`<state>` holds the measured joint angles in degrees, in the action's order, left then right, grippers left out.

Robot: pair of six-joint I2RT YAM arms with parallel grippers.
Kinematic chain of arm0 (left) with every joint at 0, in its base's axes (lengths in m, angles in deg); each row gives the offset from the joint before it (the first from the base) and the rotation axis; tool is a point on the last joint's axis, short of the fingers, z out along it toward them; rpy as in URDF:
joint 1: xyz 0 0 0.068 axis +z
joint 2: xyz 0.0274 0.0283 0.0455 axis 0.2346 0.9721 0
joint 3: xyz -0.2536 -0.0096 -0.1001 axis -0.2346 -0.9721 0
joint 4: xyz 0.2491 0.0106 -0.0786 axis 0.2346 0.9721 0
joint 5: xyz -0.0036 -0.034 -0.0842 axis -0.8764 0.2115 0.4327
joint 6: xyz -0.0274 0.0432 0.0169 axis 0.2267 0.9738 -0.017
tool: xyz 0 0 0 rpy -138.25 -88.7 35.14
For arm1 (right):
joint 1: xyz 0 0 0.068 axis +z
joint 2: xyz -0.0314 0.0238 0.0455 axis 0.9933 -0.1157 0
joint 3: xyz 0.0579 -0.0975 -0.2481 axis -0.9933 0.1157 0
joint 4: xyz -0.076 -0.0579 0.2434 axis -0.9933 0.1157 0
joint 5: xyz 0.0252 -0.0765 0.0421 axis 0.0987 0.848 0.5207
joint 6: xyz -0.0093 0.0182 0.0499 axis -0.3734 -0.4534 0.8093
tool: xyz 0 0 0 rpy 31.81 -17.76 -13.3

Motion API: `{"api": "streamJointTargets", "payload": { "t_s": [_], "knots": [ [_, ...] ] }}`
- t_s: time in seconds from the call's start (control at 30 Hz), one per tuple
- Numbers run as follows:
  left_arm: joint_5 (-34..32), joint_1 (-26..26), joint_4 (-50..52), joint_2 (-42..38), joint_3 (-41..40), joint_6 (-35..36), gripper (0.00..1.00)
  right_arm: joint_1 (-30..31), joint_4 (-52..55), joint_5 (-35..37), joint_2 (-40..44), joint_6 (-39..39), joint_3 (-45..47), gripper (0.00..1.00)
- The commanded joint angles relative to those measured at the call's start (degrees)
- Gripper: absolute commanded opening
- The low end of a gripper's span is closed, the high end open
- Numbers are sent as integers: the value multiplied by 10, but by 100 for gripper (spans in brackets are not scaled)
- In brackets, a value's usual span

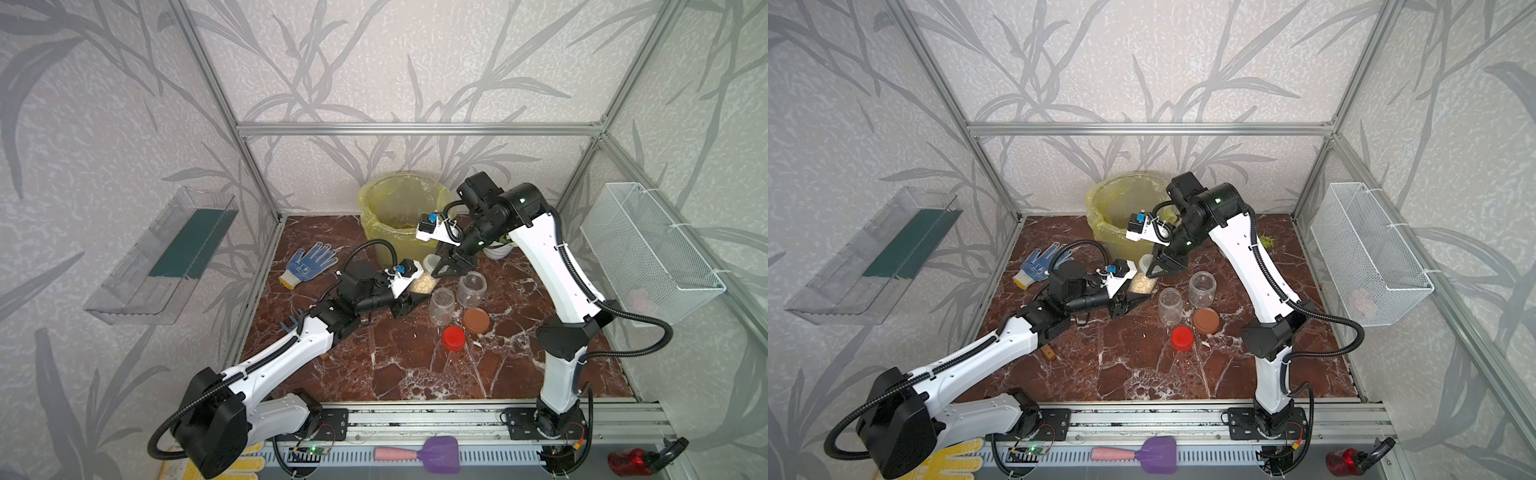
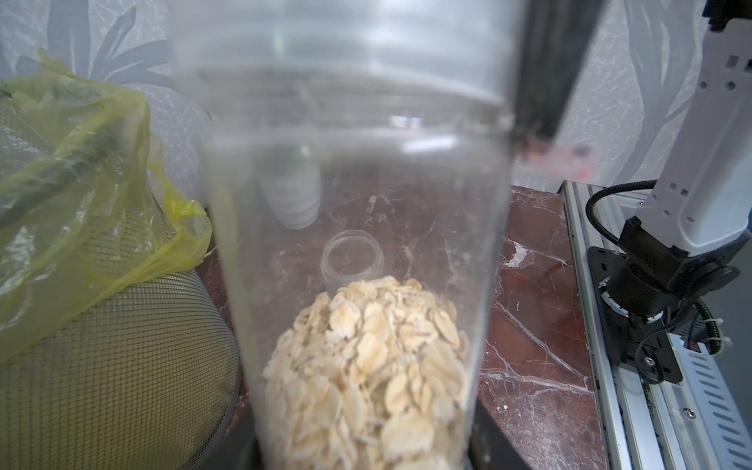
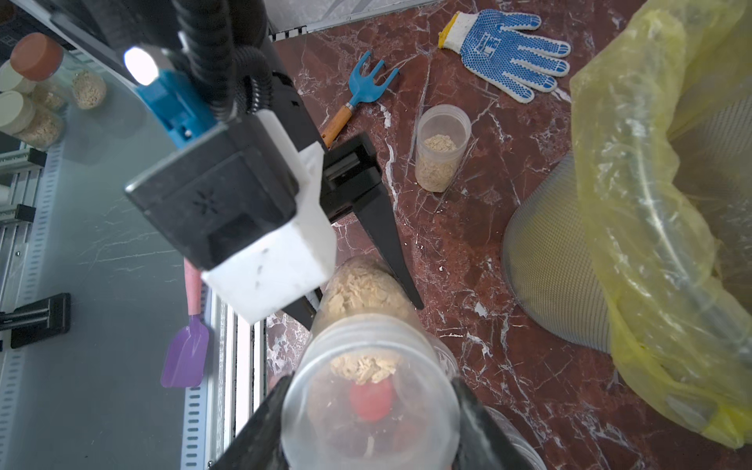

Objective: Empty expired oatmeal from jars
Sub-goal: Unscrew the lid from the jar.

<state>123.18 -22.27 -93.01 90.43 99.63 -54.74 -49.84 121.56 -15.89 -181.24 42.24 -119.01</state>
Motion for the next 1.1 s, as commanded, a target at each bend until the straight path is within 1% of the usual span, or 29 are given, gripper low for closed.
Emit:
{"api": "streamJointTargets", "payload": {
  "t_s": [0.0,0.1,0.23,0.37,0.53,0.6,0.7,0.83,1.07],
  "knots": [
    [27,2,26,12,24,-3,0,5,26,-39,19,-77,-6,45],
    [32,2,22,10,29,-9,0,4,29,-34,14,-85,-8,47],
    [38,2,20,3,31,-14,0,3,36,-29,5,-90,-24,53],
    [31,1,24,-5,31,-10,0,0,32,-25,3,-89,-21,58],
    [28,2,27,-11,30,-9,0,-3,30,-22,0,-85,-18,65],
    [27,2,26,-14,28,-9,0,-4,27,-20,0,-83,-15,70],
    [23,2,26,-21,25,-8,0,-7,22,-15,2,-79,-12,71],
    [18,2,28,-29,23,-6,0,-13,16,-25,8,-80,-6,72],
    [15,2,29,-19,23,-7,0,-13,-6,-86,27,-79,14,73]
  ]
}}
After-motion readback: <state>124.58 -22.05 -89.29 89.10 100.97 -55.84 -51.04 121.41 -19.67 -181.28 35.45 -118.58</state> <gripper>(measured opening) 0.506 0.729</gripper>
